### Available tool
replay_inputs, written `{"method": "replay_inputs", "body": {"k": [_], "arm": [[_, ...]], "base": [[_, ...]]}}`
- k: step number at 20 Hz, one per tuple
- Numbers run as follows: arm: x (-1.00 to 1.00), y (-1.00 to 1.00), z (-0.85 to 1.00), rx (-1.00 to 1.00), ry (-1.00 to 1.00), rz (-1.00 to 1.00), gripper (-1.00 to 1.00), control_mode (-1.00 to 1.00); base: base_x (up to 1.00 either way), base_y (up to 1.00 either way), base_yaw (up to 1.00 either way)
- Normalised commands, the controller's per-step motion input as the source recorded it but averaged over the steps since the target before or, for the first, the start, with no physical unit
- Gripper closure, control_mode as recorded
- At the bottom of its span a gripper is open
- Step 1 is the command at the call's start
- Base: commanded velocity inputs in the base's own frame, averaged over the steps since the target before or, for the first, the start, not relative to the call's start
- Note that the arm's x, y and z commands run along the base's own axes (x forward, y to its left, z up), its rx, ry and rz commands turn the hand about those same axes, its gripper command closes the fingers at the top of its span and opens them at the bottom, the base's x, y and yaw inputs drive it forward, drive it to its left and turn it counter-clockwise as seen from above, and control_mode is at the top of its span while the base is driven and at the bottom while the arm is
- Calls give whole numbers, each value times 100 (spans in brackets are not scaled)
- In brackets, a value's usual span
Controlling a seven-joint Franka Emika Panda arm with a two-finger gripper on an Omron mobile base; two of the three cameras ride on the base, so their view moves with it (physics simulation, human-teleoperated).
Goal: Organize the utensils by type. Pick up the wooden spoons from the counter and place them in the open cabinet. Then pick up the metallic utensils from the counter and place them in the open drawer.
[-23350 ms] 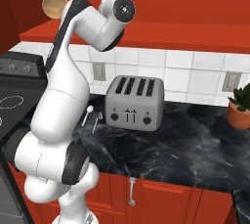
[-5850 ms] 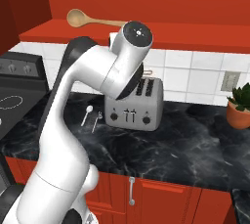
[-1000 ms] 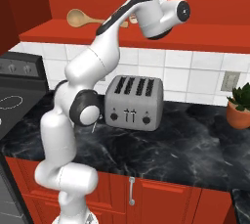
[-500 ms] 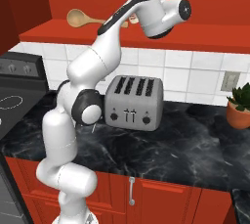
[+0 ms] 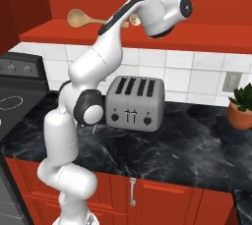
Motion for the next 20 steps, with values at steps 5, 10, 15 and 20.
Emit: {"method": "replay_inputs", "body": {"k": [5, 10, 15, 20], "arm": [[2, 0, -26, 0, 2, 0, -100, -100], [3, 0, -24, 0, 4, 2, -100, -100], [0, -1, -21, -4, 3, 9, -100, -100], [-2, 0, -21, -7, 1, 8, -100, -100]], "base": [[0, 0, 0], [0, 0, 0], [0, 0, 0], [0, 0, 0]]}}
